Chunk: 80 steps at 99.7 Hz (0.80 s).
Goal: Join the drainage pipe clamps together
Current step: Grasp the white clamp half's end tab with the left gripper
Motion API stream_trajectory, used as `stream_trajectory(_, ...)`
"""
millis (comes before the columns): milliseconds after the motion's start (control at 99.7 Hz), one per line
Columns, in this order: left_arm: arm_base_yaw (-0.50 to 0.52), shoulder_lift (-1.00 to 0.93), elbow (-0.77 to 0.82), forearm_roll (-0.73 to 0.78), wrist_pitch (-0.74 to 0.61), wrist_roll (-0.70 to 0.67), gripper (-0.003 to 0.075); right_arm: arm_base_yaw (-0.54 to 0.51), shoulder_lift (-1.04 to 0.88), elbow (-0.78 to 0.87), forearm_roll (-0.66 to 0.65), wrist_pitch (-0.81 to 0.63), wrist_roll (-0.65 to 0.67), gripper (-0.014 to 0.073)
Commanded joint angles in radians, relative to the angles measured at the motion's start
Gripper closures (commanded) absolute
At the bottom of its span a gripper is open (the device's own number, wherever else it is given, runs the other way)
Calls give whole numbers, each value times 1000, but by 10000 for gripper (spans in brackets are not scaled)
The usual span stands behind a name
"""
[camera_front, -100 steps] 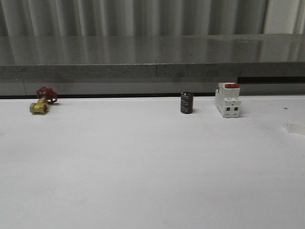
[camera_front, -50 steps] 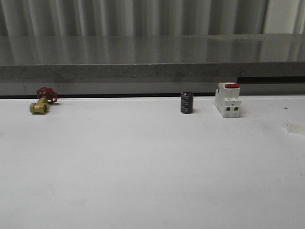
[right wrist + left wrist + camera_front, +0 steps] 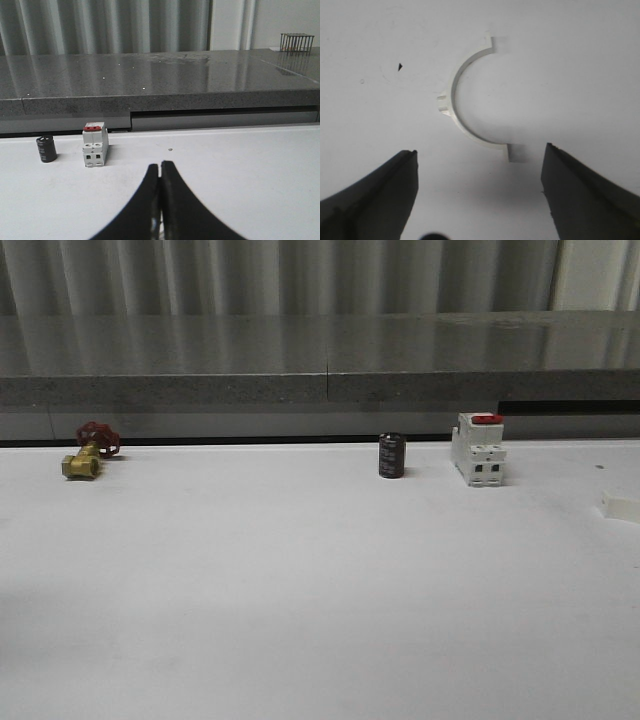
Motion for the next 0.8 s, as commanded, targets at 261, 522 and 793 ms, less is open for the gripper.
stream_trajectory(261,146,221,-155,-108,84,-29,208,-1,-20,-16,-1,-76,-10,660)
stream_trajectory(522,207,368,-200,-131,66,-27,208,-1,-20,-16,-1,-76,-10,660)
stream_trajectory(793,207,492,-253,-139,50,-27,208,-1,-20,-16,-1,-76,-10,660)
